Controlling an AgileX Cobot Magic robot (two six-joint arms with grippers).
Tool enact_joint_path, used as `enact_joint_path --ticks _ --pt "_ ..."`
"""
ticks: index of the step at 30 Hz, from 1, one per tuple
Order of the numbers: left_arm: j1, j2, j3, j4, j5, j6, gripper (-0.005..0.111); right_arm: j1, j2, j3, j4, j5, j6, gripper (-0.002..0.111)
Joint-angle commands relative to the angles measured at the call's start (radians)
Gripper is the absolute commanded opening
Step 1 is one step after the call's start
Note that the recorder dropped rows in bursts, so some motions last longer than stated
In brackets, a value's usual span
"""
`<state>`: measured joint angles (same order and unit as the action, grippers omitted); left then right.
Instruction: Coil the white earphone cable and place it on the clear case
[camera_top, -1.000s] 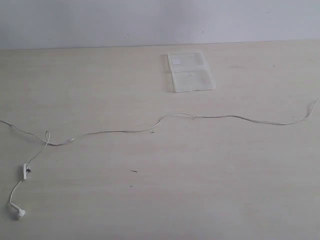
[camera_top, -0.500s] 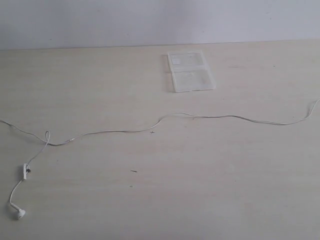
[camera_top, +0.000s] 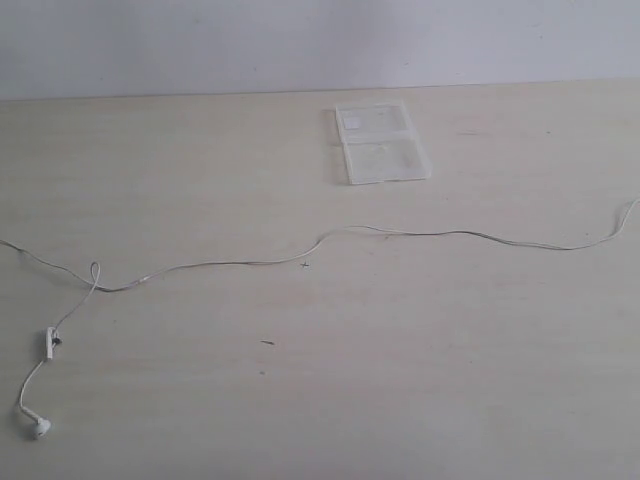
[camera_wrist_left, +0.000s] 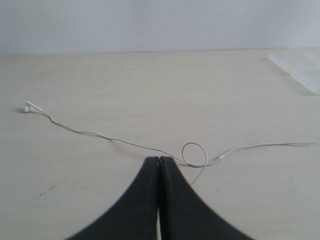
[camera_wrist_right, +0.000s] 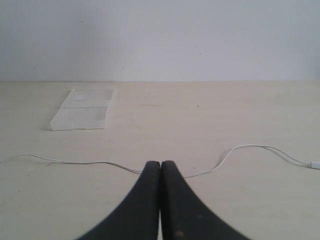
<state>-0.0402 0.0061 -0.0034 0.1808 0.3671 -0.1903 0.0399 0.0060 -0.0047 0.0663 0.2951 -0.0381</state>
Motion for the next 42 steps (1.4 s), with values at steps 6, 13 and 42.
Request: enact_joint_path --ticks 6,13,42 --pt "-0.008 -0.006 0.003 -0.149 -0.495 -0.321 0.000 -0.005 -0.006 0.005 -0.004 -0.010 0.000 0.000" --pt "-0.008 -0.006 0.003 -0.140 -0.701 -0.368 0.000 -0.005 -0.006 0.005 -0.004 -0.010 0.000 0.000" --pt "-0.062 1.380 -0.897 0.265 -0.533 -0.349 0.000 -0.005 -0.006 0.005 -0.004 -0.010 0.000 0.000"
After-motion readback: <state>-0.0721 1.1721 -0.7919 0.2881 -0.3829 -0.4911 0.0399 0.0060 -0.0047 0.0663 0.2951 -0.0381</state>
